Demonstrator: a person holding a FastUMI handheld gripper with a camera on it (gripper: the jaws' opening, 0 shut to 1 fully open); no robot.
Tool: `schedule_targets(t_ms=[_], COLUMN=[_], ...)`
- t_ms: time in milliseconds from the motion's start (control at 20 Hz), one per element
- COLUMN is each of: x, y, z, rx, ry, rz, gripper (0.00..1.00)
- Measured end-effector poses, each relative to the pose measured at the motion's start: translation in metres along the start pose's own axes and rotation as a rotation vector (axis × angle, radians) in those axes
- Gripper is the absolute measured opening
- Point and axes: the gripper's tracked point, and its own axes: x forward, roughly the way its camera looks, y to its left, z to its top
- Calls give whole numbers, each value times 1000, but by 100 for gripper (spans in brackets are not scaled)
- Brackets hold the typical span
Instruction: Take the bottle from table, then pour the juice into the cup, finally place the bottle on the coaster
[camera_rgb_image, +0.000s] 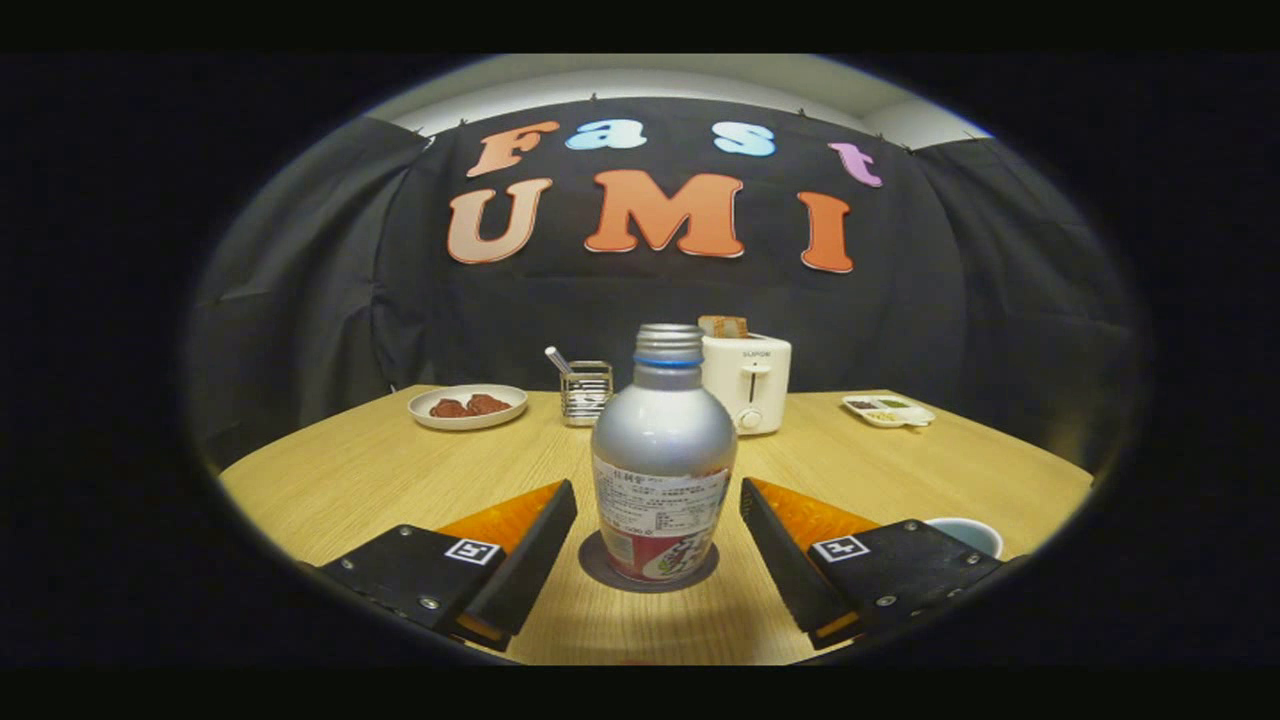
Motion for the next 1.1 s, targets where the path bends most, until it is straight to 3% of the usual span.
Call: schedule_targets(t_ms=[150, 350, 750, 1100], x=[-38, -91, -181, -233], y=[-4, 4, -18, 6], z=[17, 16, 48, 81], rx=[22, 98, 72, 67], ry=[-65, -59, -167, -234], rz=[-3, 66, 37, 65], gripper=[97, 97, 97, 97])
